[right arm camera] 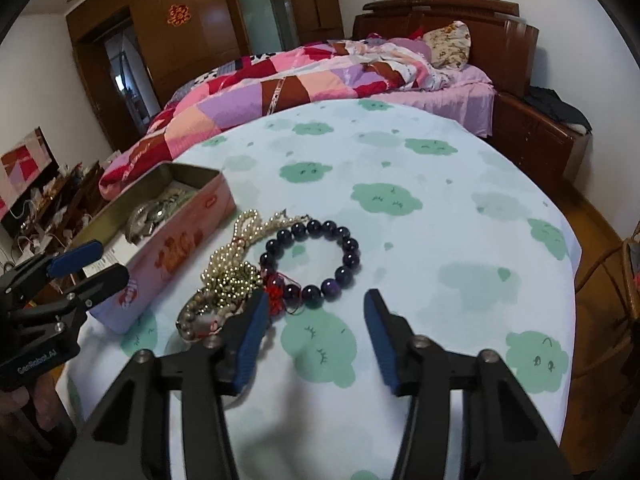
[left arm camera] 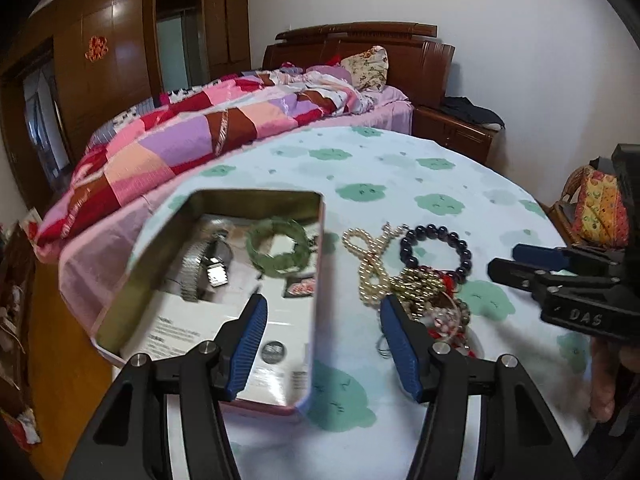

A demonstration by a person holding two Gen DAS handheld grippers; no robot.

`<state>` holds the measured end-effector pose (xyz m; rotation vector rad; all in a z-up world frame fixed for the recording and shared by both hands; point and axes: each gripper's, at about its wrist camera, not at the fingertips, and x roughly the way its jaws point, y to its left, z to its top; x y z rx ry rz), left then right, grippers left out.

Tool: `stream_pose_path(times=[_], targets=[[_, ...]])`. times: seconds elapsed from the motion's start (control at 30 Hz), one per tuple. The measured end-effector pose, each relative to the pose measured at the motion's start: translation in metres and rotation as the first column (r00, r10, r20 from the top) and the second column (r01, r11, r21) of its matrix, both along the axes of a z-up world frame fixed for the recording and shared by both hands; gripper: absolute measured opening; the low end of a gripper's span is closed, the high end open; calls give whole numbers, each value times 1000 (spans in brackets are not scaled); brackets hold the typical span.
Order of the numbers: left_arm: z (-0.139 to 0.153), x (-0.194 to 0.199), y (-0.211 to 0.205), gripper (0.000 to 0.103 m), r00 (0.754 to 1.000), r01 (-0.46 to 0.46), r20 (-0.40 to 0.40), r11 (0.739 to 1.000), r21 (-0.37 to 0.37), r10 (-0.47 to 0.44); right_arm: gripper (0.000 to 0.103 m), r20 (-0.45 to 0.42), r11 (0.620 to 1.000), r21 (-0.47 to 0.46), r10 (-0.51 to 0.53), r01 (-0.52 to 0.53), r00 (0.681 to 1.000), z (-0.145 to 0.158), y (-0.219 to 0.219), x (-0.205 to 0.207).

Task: Organize jewelry
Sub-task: 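Move the right tool to the dark bead bracelet and grasp it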

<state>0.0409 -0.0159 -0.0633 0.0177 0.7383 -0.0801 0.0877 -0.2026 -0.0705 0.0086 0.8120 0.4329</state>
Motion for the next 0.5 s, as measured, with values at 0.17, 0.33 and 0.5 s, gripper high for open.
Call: stream_pose_path(times=[0.17, 0.33, 0.5], targets=[[-8, 0, -16, 59, 999, 37, -11, 999, 14, -37, 48, -15, 1000, -14, -5, 4, 1000, -11, 1, 3], [-12, 5, -12, 59, 1000, 13, -29, 1000, -1, -13, 48, -39, 998, -16, -60, 60, 997, -12, -2, 25], [-10, 13, -14, 59, 1000, 15, -25, 1000, -4, -15, 47, -76, 996, -56, -78, 74, 994, -17, 10, 52]])
